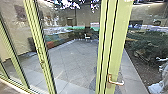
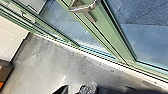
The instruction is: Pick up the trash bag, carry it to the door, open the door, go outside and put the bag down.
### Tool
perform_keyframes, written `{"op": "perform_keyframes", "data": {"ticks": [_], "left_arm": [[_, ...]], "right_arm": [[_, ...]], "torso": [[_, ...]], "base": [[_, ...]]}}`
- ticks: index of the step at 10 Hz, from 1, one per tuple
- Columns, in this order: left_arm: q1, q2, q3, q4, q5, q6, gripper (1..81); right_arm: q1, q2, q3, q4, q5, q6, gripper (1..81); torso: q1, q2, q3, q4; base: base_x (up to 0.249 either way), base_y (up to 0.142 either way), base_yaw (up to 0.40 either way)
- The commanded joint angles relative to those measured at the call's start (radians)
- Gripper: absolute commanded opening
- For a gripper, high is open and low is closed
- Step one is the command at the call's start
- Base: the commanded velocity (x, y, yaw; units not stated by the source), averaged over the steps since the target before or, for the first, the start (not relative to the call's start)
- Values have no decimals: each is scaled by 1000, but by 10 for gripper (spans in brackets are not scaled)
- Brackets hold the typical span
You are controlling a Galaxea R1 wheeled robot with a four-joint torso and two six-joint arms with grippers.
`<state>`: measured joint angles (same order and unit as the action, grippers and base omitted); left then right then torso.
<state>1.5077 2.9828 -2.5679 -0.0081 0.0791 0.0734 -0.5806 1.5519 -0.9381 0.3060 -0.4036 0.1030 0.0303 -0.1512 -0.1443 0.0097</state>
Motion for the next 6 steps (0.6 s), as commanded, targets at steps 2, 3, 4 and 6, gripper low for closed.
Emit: {"op": "perform_keyframes", "data": {"ticks": [2,3,4,6], "left_arm": [[-48,24,-11,-6,68,-4,10],[-50,29,-11,-4,68,-4,10],[-50,30,-11,-3,67,-4,10],[-51,30,-12,-4,68,-4,10]], "right_arm": [[256,46,-114,22,-219,147,811],[287,71,-146,22,-251,179,811],[300,98,-177,22,-259,202,811],[330,160,-229,22,-282,260,811]], "torso": [[0,0,0,0],[0,0,0,0],[0,0,0,0],[0,0,0,0]], "base": [[0,0,0],[0,0,0],[0,0,0],[0,0,0]]}}
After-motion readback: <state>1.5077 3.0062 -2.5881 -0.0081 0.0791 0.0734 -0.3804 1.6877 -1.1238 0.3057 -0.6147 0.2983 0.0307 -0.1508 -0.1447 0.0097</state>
